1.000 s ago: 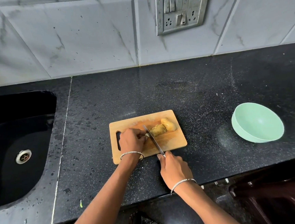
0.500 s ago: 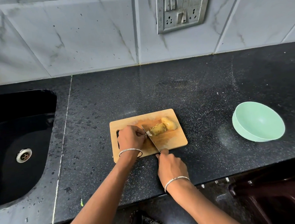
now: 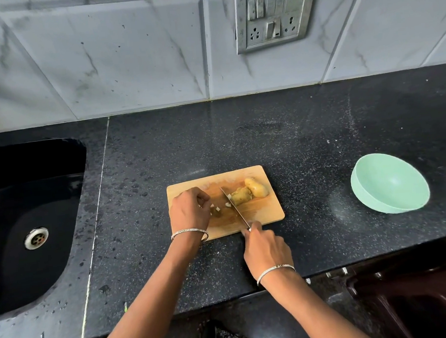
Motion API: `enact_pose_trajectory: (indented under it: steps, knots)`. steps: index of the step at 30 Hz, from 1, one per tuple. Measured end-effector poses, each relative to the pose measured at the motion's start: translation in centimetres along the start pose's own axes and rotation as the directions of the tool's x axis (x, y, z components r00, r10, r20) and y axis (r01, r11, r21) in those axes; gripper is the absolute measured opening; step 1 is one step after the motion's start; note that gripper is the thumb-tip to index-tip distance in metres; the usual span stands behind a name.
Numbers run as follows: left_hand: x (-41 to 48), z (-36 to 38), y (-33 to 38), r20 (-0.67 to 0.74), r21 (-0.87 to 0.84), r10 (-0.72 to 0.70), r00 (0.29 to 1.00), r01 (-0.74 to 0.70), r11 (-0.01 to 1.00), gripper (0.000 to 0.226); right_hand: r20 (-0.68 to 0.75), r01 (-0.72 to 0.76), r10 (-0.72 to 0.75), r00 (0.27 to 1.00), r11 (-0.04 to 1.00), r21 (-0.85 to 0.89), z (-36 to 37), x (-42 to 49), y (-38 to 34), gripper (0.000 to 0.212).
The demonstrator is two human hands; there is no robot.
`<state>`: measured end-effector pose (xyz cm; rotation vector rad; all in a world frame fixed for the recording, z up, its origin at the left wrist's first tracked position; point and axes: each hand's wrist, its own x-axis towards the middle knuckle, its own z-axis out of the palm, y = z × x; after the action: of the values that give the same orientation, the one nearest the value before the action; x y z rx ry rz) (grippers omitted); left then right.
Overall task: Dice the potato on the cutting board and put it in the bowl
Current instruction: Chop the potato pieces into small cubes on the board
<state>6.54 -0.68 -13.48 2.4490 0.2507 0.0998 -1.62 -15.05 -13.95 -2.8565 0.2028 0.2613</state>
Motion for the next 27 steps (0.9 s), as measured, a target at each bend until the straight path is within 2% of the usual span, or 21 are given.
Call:
enact_pose_trajectory:
  steps: [5, 9, 14, 20, 27]
  knots:
    - [0.6, 0.4, -0.5, 0.1, -0.013, 0.185, 0.978, -0.184, 0.983, 0.021, 0.076, 0.06, -0.065, 0.995, 0.996, 0.07, 0.0, -0.2, -0.3, 0.035]
    - [1.1, 0.2, -0.7, 0.215, 0.095, 0.29, 0.932, -0.316, 0.944, 0.032, 0.04, 0.085, -0.089, 0.995, 0.992, 0.092, -0.5, -0.2, 0.2, 0.035]
    - [1.3, -0.6, -1.0, 0.227, 0.249, 0.356, 0.906, -0.407, 0.879, 0.02, 0.039, 0.125, -0.128, 0.991, 0.99, 0.066, -1.4, 0.1, 0.9, 0.034]
    - [1.9, -0.5, -1.5, 0.207, 0.223, 0.348, 0.914, -0.391, 0.893, 0.027, 0.004, 0.147, -0.148, 0.989, 0.986, 0.073, -2.6, 0.8, 2.0, 0.033]
    - [1.9, 1.1, -1.1, 0.025, 0.018, 0.227, 0.974, -0.227, 0.974, 0.036, 0.095, -0.036, 0.014, 0.995, 0.973, 0.23, -2.8, 1.0, 2.4, 0.035]
